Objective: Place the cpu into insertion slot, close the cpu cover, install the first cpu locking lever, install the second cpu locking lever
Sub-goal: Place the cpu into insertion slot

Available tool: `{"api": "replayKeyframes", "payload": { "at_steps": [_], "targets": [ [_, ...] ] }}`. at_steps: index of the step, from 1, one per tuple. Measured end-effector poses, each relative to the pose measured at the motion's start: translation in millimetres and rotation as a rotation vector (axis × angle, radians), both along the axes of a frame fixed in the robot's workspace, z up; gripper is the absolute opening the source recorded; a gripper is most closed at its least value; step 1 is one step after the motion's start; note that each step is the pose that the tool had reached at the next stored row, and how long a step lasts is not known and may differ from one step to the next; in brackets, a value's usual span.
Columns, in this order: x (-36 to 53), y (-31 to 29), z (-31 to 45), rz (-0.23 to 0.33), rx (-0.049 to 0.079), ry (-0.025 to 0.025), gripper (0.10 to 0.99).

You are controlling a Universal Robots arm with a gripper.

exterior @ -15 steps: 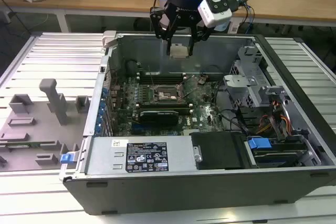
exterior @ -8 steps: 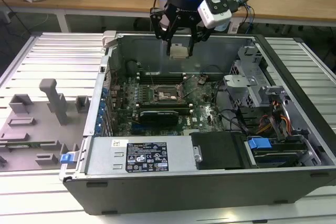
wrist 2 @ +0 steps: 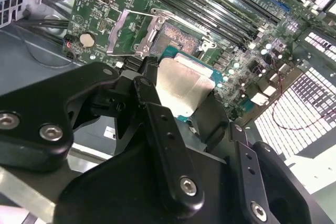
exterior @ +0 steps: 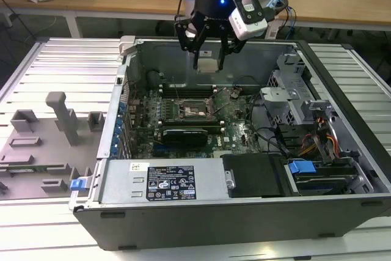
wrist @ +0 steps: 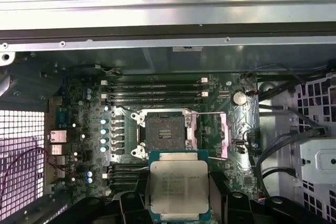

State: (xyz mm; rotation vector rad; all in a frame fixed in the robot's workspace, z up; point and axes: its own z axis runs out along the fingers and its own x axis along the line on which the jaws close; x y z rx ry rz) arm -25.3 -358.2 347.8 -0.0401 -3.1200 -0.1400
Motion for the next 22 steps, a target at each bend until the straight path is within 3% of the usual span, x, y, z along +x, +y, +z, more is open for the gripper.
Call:
{"api": "replayKeyframes", "payload": {
  "at_steps": [9,12,22],
  "targets": [
    [-1.0,0.1,-21.9,-0.002,-0.002,-0.0001,0.537],
    [-1.0,0.1,-24.2,-0.078,-0.002,0.0001,0.537],
    [-1.1,0.1,-28.2,-0.254,-0.002,0.0003,0.537]
  ]
}}
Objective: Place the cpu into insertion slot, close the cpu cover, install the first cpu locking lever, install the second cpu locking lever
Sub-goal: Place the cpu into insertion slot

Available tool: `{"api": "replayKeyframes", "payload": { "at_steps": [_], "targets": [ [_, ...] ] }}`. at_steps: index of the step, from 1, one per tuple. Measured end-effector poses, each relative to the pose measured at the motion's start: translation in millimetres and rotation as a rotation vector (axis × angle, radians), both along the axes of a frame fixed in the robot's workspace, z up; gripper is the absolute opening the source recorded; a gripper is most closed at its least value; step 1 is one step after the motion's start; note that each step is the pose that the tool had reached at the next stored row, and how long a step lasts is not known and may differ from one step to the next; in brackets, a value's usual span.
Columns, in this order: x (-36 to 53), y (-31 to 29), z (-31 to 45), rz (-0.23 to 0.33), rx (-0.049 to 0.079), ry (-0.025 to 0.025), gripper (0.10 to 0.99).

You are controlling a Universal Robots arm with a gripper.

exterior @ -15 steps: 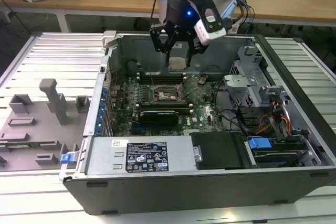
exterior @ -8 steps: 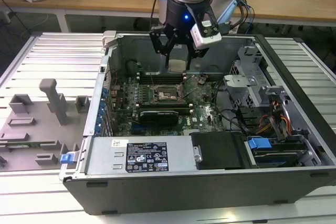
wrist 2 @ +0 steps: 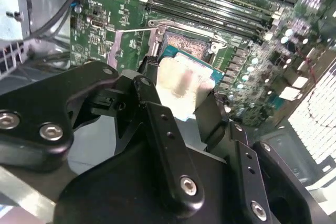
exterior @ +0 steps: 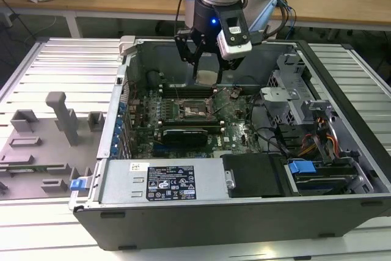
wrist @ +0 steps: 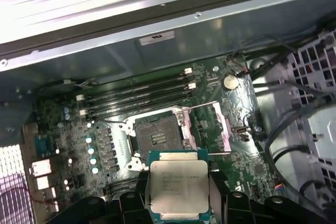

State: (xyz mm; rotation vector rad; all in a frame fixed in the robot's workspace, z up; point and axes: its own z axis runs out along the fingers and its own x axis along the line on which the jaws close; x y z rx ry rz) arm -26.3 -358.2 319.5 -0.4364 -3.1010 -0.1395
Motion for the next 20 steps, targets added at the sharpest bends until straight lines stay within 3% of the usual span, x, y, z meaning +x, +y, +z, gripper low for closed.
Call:
{"api": "replayKeyframes", "payload": {
  "at_steps": [5,8,11,16,18,20],
  "targets": [
    [0.0,0.0,-1.9,-0.088,0.0,0.0,0.537],
    [0.0,0.0,-3.8,-0.171,0.0,0.0,0.537],
    [0.0,0.0,-6.2,-0.274,0.0,0.0,0.537],
    [0.0,0.0,-9.2,-0.399,0.0,0.0,0.537],
    [0.0,0.0,-11.9,-0.509,0.0,0.0,0.537],
    [0.0,0.0,-12.9,-0.556,0.0,0.0,0.537]
  ]
}}
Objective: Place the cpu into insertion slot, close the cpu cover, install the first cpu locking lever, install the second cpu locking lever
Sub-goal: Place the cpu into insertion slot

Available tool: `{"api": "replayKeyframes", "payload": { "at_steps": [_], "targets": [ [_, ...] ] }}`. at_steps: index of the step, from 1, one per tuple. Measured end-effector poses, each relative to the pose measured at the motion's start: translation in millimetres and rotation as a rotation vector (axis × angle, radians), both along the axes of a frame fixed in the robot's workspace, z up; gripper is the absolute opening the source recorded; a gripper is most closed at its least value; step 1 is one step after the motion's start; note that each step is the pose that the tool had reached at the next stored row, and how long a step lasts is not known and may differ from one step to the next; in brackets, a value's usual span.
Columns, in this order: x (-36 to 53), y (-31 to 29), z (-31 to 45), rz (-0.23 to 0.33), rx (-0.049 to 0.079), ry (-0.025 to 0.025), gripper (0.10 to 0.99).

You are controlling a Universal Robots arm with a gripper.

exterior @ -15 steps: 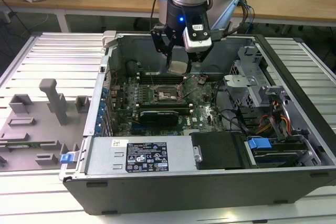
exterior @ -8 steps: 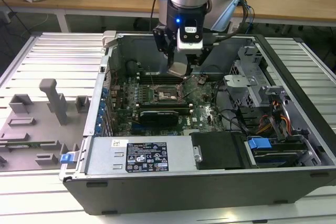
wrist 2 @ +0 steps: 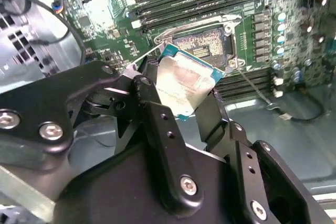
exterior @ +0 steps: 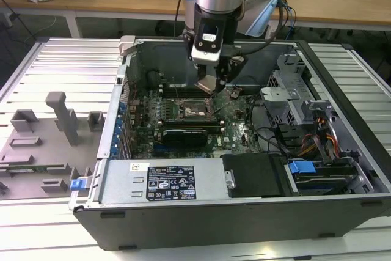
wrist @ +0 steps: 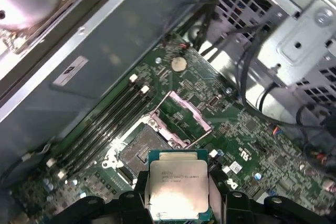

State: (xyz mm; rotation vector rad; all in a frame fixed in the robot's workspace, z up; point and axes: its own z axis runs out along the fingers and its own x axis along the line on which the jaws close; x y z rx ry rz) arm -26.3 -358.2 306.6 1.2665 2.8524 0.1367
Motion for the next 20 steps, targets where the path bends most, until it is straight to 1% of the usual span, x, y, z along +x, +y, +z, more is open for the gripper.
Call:
{"api": "replayKeyframes", "payload": {
  "at_steps": [5,7,8,12,15,17,20],
  "targets": [
    [0.0,0.0,-2.1,-0.095,0.0,0.0,0.537],
    [0.0,0.0,-3.1,-0.138,0.0,0.0,0.537],
    [0.0,0.0,-4.0,-0.175,0.0,0.0,0.537],
    [0.0,0.0,-5.6,-0.25,0.0,0.0,0.537],
    [0.0,0.0,-7.8,-0.351,0.0,0.0,0.537],
    [0.0,0.0,-8.5,-0.387,0.0,0.0,0.537],
    [0.0,0.0,-10.0,-0.455,0.0,0.0,0.537]
  ]
}}
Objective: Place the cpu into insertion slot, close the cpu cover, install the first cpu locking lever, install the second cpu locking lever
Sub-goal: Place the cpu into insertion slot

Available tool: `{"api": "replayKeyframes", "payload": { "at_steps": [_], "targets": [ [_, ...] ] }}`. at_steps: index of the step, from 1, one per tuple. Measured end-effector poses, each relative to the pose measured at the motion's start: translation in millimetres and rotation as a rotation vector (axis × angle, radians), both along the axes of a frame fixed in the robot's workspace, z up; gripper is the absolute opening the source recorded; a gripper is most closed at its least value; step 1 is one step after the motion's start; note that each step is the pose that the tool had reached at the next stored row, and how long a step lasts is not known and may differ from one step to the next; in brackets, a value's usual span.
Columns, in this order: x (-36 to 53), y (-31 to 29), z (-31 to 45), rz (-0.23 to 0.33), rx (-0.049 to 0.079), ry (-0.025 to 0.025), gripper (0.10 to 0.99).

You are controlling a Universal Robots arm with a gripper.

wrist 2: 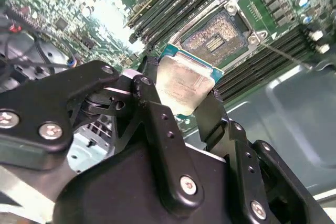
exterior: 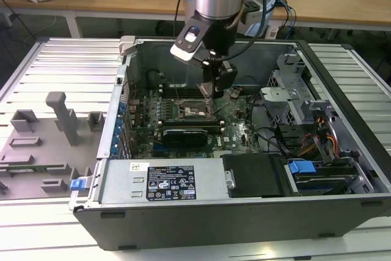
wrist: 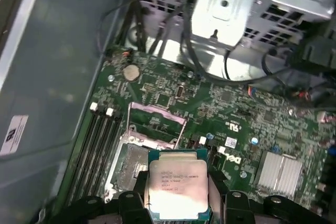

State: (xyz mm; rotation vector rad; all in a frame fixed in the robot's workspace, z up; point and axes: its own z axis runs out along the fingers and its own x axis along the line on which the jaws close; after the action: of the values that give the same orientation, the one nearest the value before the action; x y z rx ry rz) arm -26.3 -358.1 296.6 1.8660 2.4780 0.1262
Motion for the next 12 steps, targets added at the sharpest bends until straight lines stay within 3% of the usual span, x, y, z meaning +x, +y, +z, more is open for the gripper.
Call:
{"api": "replayKeyframes", "payload": {
  "at_steps": [5,9,12],
  "targets": [
    [-0.7,0.2,-4.7,-0.138,0.0,0.0001,0.537],
    [-5.4,4.4,-8.7,-0.14,0.0,-0.0001,0.537],
    [-8.9,11.3,-12.0,-0.141,0.0,0.0,0.537]
  ]
}}
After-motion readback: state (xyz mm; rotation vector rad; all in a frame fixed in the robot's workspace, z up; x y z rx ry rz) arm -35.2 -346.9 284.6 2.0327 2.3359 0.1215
